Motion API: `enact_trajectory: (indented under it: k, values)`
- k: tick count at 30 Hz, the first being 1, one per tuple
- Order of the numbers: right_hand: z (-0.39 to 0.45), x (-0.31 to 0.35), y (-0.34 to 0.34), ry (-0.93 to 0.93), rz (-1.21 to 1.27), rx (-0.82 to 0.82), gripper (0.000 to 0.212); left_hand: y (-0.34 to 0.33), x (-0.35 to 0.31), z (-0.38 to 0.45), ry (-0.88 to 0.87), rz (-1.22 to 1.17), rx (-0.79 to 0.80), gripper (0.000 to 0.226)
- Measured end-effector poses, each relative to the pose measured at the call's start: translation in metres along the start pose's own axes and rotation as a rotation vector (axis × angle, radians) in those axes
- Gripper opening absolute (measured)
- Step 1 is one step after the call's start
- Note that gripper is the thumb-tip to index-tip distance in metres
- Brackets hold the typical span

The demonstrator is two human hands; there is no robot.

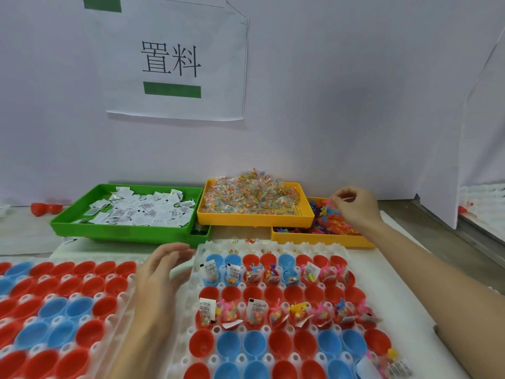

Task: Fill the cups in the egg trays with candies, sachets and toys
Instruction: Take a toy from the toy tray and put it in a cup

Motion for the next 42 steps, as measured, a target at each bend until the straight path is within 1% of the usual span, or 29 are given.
enact_trajectory:
  k: [4, 6, 8, 12, 16, 18, 20, 23, 30, 34, 42]
  values:
    - [-0.040, 0.009, 0.010, 0.019, 0.274, -0.010, 0.003, 0.000, -0.001, 0.001, -0.003, 0.002, 0.001, 0.034]
    - [-0.068, 0.017, 0.015, 0.059, 0.351, 0.036, 0.003, -0.001, -0.002, 0.001, -0.002, 0.012, 0.004, 0.032]
    - [-0.096, 0.025, 0.019, 0.106, 0.382, 0.125, 0.004, -0.001, -0.002, 0.001, -0.003, 0.026, 0.014, 0.032]
    - [-0.142, 0.046, 0.026, 0.199, 0.243, 0.324, 0.009, -0.002, -0.001, 0.002, -0.003, 0.039, 0.025, 0.033]
    - [-0.171, 0.071, 0.031, 0.323, 0.215, 0.551, 0.012, -0.002, 0.000, 0.003, -0.001, 0.060, 0.033, 0.033]
    - [-0.180, 0.081, 0.028, 0.361, 0.126, 0.656, 0.014, -0.002, -0.001, 0.003, -0.002, 0.064, 0.039, 0.033]
    - [-0.187, 0.085, 0.023, 0.362, 0.028, 0.746, 0.014, -0.003, -0.001, 0.002, -0.004, 0.077, 0.039, 0.033]
    - [-0.194, 0.086, 0.017, 0.321, -0.081, 0.871, 0.008, -0.002, -0.001, 0.001, -0.005, 0.081, 0.035, 0.033]
    - [-0.202, 0.087, 0.008, 0.235, -0.171, 0.976, 0.009, -0.002, -0.002, 0.001, -0.001, 0.080, 0.028, 0.033]
    - [-0.206, 0.088, 0.001, 0.216, -0.240, 1.001, 0.006, -0.003, -0.003, 0.000, 0.003, 0.080, 0.018, 0.034]
    - [-0.208, 0.089, -0.002, 0.185, -0.297, 1.040, 0.009, -0.005, -0.004, -0.002, -0.002, 0.109, 0.016, 0.033]
Point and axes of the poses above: each hand's wrist, its own z-axis towards the middle knuckle, its own y-axis out of the back of the hand, x = y × z, the point moved 3 cm from there along z, towards the middle knuckle, and after that the axes turned 15 degrees about x, right-handed, at the moved point
